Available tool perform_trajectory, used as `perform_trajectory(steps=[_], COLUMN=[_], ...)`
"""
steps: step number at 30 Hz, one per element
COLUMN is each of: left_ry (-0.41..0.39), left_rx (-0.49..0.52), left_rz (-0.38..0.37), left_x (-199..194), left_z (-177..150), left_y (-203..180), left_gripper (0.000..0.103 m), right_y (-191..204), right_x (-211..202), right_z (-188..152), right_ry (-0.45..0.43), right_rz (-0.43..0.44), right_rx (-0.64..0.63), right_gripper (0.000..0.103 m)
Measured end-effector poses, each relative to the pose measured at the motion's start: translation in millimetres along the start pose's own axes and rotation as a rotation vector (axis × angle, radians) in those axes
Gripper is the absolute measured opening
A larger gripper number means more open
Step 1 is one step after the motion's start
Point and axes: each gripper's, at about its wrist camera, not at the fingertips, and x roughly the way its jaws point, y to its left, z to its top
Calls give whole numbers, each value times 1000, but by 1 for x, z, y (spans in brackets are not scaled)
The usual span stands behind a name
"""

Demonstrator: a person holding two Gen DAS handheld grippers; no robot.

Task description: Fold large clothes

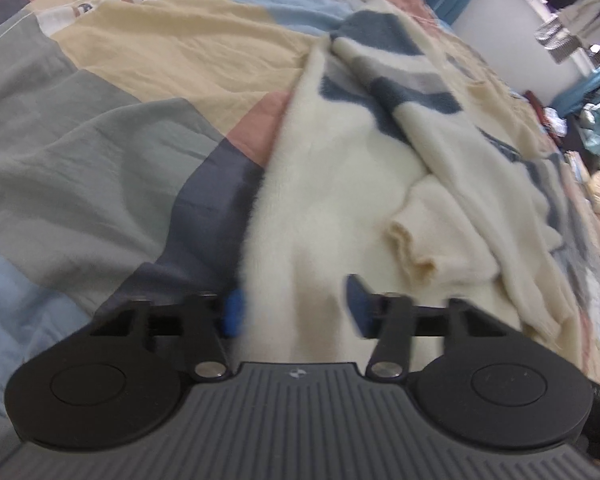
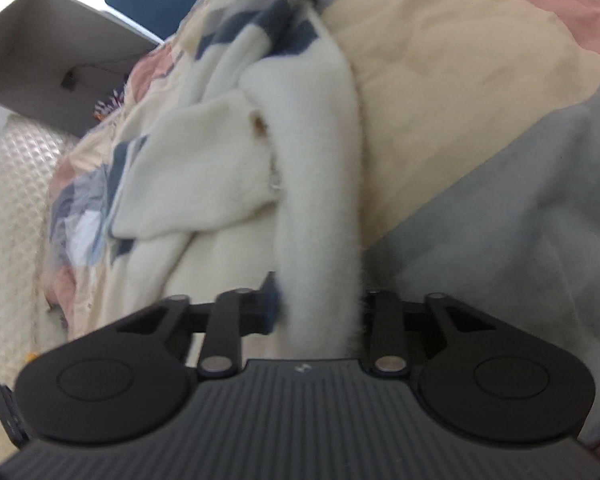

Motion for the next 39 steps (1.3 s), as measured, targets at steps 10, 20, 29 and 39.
perform_trajectory(steps=[10,20,29,39], left_ry=[-176,-291,-376,-448], left_rx=[-138,-102,13,-25], left_rz=[-234,-383,-532,-492], left_x=[-75,-167,-247,-199], left_z=[18,24,11,57], left_y=[25,18,-5,-49], left_gripper=[8,8,8,8], right_y=[-1,-7,-7,15], right_x=[-70,-123,-190,-168], right_z=[-5,-12,-17,43], right_ry=[-229,-303,-407,-451], right_rz=[482,694,829,672], right_rx=[60,75,44,77], right_gripper=[11,10,10,10])
